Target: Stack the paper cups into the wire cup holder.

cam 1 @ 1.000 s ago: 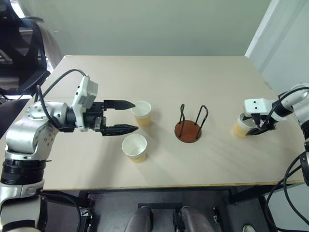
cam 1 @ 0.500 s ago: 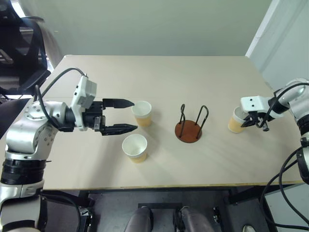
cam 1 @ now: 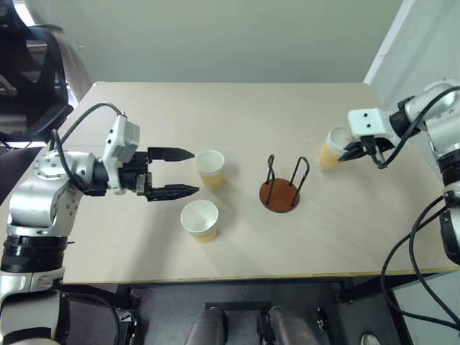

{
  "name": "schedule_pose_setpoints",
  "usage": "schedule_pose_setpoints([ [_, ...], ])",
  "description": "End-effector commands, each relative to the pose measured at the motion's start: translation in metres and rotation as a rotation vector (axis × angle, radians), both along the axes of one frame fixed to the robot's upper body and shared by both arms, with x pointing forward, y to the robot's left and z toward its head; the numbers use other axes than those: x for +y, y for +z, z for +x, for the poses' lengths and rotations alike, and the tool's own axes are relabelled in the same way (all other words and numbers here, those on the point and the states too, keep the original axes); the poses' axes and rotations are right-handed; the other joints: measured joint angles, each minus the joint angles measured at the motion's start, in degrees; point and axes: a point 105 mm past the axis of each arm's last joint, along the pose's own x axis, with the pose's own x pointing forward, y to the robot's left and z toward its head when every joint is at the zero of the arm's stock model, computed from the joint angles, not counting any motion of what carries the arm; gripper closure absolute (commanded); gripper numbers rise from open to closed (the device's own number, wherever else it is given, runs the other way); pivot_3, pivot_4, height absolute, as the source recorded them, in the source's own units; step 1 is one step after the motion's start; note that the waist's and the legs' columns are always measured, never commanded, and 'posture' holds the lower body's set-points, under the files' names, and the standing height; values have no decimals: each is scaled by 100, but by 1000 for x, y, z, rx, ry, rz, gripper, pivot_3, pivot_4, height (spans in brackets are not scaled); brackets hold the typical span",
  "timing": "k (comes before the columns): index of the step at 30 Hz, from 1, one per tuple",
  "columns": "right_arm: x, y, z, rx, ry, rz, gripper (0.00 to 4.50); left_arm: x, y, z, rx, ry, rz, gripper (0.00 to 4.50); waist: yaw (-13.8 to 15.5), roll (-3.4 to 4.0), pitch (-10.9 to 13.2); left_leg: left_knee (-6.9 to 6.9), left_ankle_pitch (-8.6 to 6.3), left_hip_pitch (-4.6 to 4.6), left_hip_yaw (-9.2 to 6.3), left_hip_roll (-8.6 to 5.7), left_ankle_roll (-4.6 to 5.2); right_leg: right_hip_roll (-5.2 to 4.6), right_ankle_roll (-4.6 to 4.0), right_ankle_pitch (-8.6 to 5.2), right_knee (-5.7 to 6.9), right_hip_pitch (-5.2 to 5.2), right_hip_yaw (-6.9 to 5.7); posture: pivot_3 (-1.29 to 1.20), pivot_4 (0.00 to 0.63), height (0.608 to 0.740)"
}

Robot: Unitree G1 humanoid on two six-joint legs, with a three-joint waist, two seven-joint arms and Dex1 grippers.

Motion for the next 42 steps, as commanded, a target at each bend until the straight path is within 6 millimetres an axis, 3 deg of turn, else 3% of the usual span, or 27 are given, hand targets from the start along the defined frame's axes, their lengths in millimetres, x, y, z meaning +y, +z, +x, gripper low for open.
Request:
schedule_pose_setpoints([
  [1, 14, 32, -5, -85, 51, 45, 4481, 2, 8, 0, -43, -6, 6, 0, 10, 0, 0, 0, 0, -1, 0, 0, 0, 0, 0, 0, -1, 0, 0, 0, 150, 740],
  [8, 43, 60, -19, -126, 139, 127, 4481, 2, 8, 3, -43, -11, 7, 0, 6, 0, 0, 0, -1, -3, -1, 0, 2, 0, -2, -3, -2, -3, 0, 0, 150, 740],
  [14, 61, 68, -39, -106, 212, 164, 4481, 1, 7, 4, -40, -18, 9, 0, 5, 0, 0, 0, -1, -9, -1, -1, 2, 0, 1, -5, -4, -6, 0, 0, 150, 740],
  [24, 77, 41, -59, 10, 273, 168, 4481, -4, 6, 8, -43, -30, 7, 0, 3, -1, -1, 6, 2, -14, 0, -1, 9, 0, 11, -10, -4, -6, 0, 0, 150, 740],
  [42, 70, 23, -42, 22, 264, 111, 4481, 1, 4, 1, -42, -2, 12, 0, 2, -1, -1, 13, -2, -15, 0, -1, 21, 0, 14, -10, -2, -6, 0, 0, 150, 740],
])
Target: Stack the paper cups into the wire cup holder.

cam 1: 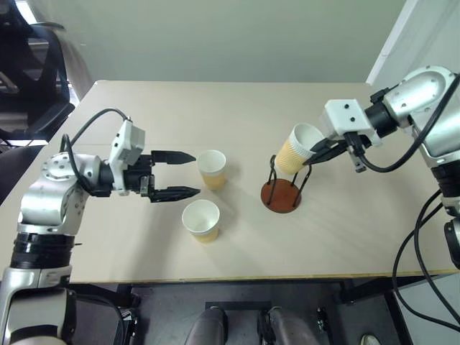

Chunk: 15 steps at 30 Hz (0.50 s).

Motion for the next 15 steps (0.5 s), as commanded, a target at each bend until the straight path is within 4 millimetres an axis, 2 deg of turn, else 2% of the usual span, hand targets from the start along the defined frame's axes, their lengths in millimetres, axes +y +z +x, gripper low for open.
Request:
schedule_pose_setpoints([
  [1, -2, 10, 1, -50, 11, -22, 4481, 2, 13, -4, -51, 2, 4, 0, 0, 0, 0, 1, 0, 0, 0, 0, 0, 0, 0, 0, 0, 0, 0, 0, 150, 740],
  [14, -4, 9, 2, -70, 21, -58, 4481, 1, 14, -5, -48, 3, 6, 0, -1, 0, 0, 2, -2, 0, 0, 0, 1, 0, 0, 0, 2, 0, 0, 0, 150, 740],
  [15, -4, 9, 1, -69, 23, -57, 4312, 1, 14, -4, -48, 3, 6, 0, -1, 0, 0, 2, -2, 0, 0, 0, 1, 0, 0, 0, 2, 0, 0, 0, 150, 740],
])
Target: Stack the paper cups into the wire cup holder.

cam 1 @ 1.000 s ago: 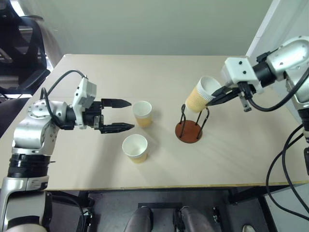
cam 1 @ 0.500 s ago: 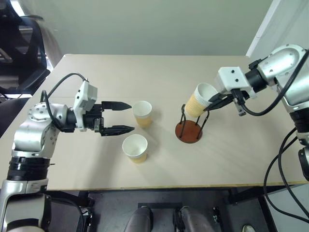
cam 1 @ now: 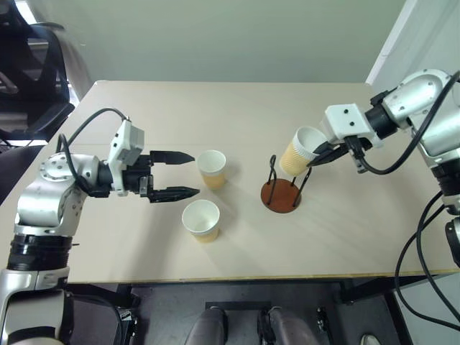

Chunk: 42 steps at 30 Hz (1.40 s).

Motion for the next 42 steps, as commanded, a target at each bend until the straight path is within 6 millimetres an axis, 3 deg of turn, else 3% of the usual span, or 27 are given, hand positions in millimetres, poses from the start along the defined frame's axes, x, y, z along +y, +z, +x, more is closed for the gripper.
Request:
schedule_pose_setpoints([
  [1, 2, 14, -4, -51, 24, -13, 4124, 1, 13, -4, -51, -5, 0, 0, 0, 0, 0, 0, 0, 0, 0, 0, 0, 0, 0, 0, 0, 0, 0, 0, 150, 740],
  [7, 10, 18, -8, -36, 36, 29, 2258, 0, 13, -4, -42, -4, -3, 0, -1, 0, 0, 0, 0, 0, 0, 0, 0, 0, 0, 0, 0, 0, 0, 0, 150, 740],
  [13, 19, 33, -6, 4, 7, 145, 2258, 1, 14, -2, -38, 9, -14, 0, -4, 0, 0, 1, 0, 1, 0, 0, 0, 0, 0, 0, 1, 0, 0, 0, 150, 740],
  [19, 37, 51, -3, 130, -71, 421, 2258, 3, 19, -2, -55, 33, -48, 0, -9, -2, -1, -2, 0, 0, 0, 0, -1, 0, -4, -3, -1, -2, 0, 0, 150, 740],
  [22, 34, 43, 3, 138, -92, 470, 2258, 7, 21, 0, -60, 78, -58, 0, -2, -2, -1, -1, 0, 0, 0, 0, -1, 0, -3, -2, -1, -2, 0, 0, 150, 740],
  [28, 14, 10, 11, 99, -108, 358, 2258, 23, 24, 2, -63, 148, -5, 0, 19, -2, -1, 6, -1, -6, 0, -2, -2, 0, -1, 0, 1, -3, 0, 0, 150, 740],
  [31, 9, 3, 18, 97, -128, 338, 2258, 31, 23, 2, -36, 165, 37, 0, 14, -2, -1, 8, -3, -5, 0, -1, -4, 0, -1, 0, 5, -4, 0, 0, 150, 740],
  [35, 8, 3, 22, 86, -131, 329, 2258, 38, 20, 5, -55, 201, 140, 0, -1, -2, -1, 7, -2, 2, 0, 0, -7, 0, -5, 2, 11, -4, 1, 0, 150, 740],
  [38, 3, 2, 25, 94, -143, 301, 2258, 49, 6, 10, -129, 225, 412, 0, -10, -2, -1, 6, -2, 2, 0, 0, -7, 0, -8, 1, 11, -6, 0, 0, 150, 740],
  [42, 3, 3, 26, 90, -137, 288, 2258, 56, 10, 21, -268, 207, 573, 0, 4, -2, -1, 6, -4, -2, -2, -1, -6, 0, -13, -2, 9, -9, 0, 0, 150, 740],
])
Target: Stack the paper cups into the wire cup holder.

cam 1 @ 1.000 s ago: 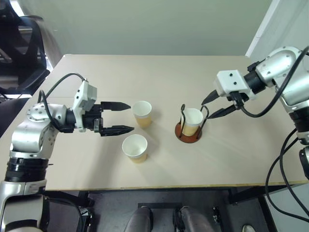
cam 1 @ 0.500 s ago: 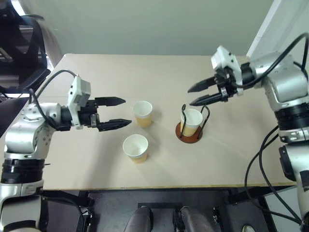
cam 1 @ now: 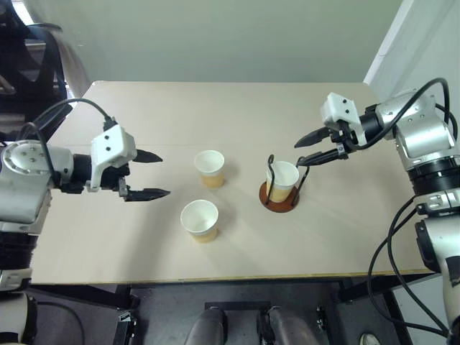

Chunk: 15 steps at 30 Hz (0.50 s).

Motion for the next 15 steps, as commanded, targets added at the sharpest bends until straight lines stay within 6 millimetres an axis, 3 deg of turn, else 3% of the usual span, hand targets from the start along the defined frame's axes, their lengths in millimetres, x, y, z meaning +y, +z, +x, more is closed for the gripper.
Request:
schedule_pose_setpoints([
  [1, 3, 14, -1, -50, 26, -7, 2258, 6, 14, 8, -127, -38, 149, 0, 13, 0, 0, 0, 0, -5, -1, 0, 0, 0, 0, 0, 0, -5, -1, 0, 150, 740],
  [15, -3, 13, 2, -62, 24, -48, 2258, -4, 9, 25, -224, -123, 171, 0, 11, 0, 0, 1, -5, -46, -1, -1, -1, 0, 11, 8, 0, -44, -2, 0, 150, 740],
])
